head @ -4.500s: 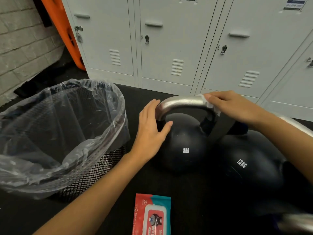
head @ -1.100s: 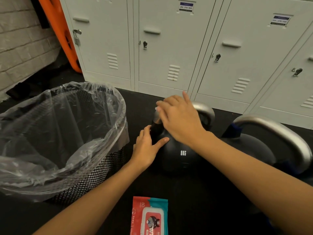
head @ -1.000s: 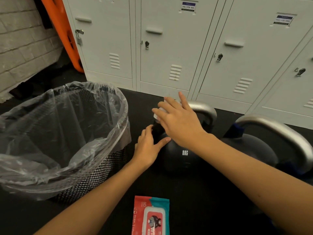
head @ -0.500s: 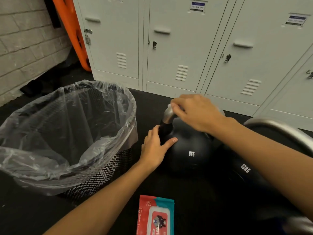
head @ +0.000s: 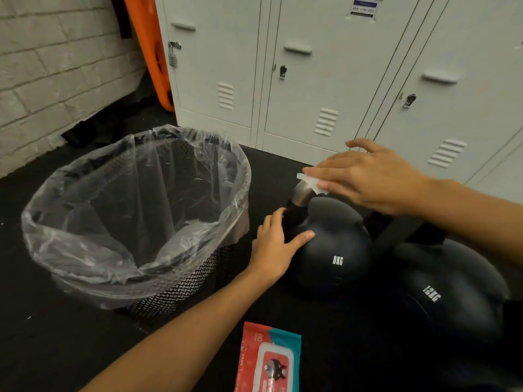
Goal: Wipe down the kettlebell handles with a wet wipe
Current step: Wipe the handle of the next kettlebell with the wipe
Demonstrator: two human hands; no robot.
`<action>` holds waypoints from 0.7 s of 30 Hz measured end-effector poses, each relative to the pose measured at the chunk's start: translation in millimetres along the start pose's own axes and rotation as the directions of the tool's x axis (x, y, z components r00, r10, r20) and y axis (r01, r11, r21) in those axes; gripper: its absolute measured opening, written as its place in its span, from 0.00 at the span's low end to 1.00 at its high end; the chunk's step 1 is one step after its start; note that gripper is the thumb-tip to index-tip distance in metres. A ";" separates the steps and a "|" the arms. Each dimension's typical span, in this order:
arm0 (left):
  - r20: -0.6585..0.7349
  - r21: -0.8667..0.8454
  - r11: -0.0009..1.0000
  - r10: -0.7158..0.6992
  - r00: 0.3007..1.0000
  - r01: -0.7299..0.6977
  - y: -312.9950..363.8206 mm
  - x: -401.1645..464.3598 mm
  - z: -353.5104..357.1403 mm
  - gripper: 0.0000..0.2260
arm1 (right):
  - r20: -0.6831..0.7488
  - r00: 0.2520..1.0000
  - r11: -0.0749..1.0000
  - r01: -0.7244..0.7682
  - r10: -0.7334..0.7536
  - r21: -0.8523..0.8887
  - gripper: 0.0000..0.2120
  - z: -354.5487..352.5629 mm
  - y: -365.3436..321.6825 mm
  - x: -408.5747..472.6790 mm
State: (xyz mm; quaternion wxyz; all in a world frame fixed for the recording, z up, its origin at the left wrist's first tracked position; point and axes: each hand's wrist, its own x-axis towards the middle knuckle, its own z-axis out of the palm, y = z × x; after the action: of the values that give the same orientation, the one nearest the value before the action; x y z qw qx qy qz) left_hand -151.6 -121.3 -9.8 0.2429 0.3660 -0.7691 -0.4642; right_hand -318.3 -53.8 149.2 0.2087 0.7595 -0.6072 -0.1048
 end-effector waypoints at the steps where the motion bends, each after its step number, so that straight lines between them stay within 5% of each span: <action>1: 0.001 0.003 1.000 -0.005 1.000 0.005 -0.4 0.2 0.0 0.33 | -0.004 0.999 0.999 -0.040 0.040 0.021 0.25 0.9 -1.4 1.3; 7: 0.001 0.024 1.000 -0.005 1.000 0.005 -1.2 1.2 -0.6 0.34 | -0.039 0.999 0.986 -0.029 0.023 -0.164 0.24 13.6 -39.6 28.0; 10: 0.001 0.016 1.000 -0.002 1.000 0.002 -2.0 0.7 0.3 0.32 | 0.128 0.984 0.933 0.157 -0.121 -0.324 0.12 26.4 -61.7 30.5; 13: 0.004 -0.002 1.000 -0.013 1.000 0.013 -1.5 0.0 1.7 0.31 | 0.188 0.970 0.892 0.218 -0.153 -0.396 0.19 32.3 -60.8 24.3; 17: -0.014 -0.006 1.000 -0.012 1.000 0.012 -1.2 1.3 1.0 0.32 | 0.022 0.995 0.961 0.098 -0.095 -0.259 0.15 28.3 -43.1 22.8; 21: -0.012 -0.023 0.999 -0.028 1.000 0.028 -1.5 0.9 1.0 0.34 | 0.015 0.977 0.974 -0.214 0.214 0.070 0.24 7.4 -40.0 17.3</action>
State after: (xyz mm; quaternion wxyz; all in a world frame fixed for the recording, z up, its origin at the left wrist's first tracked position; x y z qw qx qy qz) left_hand -152.3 -122.0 -11.5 0.2452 0.3769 -0.7570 -0.4741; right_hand -282.0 -65.0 126.4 0.1892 0.6963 -0.6895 -0.0629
